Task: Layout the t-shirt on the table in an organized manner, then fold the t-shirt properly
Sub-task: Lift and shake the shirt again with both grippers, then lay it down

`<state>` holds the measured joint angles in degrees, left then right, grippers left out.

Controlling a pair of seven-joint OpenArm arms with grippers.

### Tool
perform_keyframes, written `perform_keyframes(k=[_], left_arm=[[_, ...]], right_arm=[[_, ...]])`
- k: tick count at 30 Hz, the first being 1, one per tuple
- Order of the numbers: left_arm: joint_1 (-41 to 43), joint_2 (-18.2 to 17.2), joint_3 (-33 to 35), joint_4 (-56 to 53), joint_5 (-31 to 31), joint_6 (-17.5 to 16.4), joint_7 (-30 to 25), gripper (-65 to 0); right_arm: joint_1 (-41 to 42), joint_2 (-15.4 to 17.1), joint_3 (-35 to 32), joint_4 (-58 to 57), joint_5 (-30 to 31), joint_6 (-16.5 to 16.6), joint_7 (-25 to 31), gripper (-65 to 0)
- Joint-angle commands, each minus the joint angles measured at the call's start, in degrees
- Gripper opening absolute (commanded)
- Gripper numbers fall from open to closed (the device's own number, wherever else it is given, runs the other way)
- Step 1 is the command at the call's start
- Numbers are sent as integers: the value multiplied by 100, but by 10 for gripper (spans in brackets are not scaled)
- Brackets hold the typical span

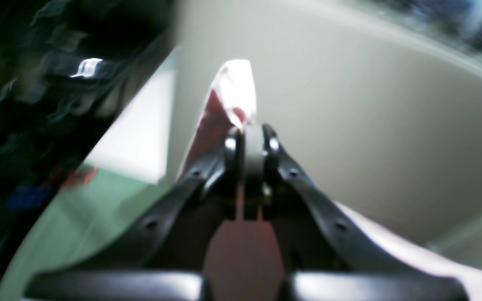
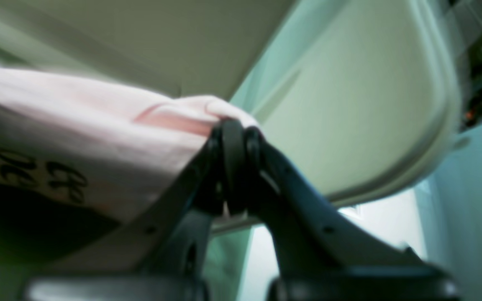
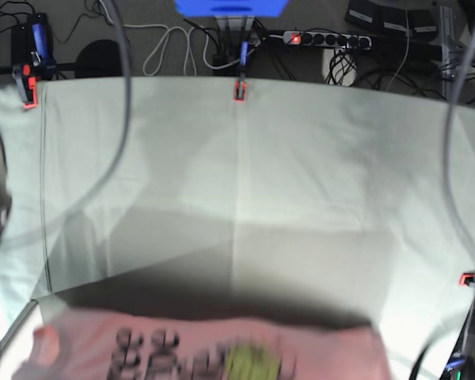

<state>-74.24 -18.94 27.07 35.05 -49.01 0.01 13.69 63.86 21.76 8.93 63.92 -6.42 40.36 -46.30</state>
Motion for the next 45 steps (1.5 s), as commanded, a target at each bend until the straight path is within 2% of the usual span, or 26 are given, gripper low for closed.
perform_keyframes(k=[1,4,8,12,17,21,24,27,33,37,40,43,45], left_arm=[[-76,87,23,-63,150,-93,-29,-650],[-76,193,5,-10,493,-181,-29,-650],[96,-115,-4,473,510,-181,-29,-650],[1090,-493,-241,1036,510,-181,-29,-650],[2523,-932,-1287,2082,537,-181,33,-650],[3859,-1152,-1885,2689,510,-181,33,-650],[5002,-1196,-2404,3313,510,-181,33,-650],[6048,-1152,-3054,3832,510,-181,33,-650],[7824,-642,-4136,4385,528,-216,33,-650],[8465,-300,-4549,4429,545,-225,24,-650],[8861,-176,-4777,4570,519,-225,6,-650],[9248,-53,-5023,4834,519,-225,6,-650],[9371,8,-5103,4895,537,-225,6,-650]], right_arm=[[379,9,8,127,4,-36,204,-650],[379,9,17,223,-13,-36,55,-650],[-289,26,26,900,-5,-36,-332,-650],[-1678,-9,26,1753,-5,-36,-385,-650],[-3375,-273,35,2667,-13,-36,-385,-650],[-4175,-501,272,3080,-5,-36,-385,-650],[-4711,-519,518,3520,-5,-36,-394,-650],[-5238,-528,650,3810,-31,-36,-403,-650],[-6249,-519,615,3986,-13,-36,-376,-650],[-6460,-519,641,3968,-31,-36,-385,-650],[-6513,-475,650,4030,-40,-36,-411,-650],[-6680,-229,615,4118,-40,-36,-420,-650],[-6847,-185,588,4135,-31,-36,-420,-650]])
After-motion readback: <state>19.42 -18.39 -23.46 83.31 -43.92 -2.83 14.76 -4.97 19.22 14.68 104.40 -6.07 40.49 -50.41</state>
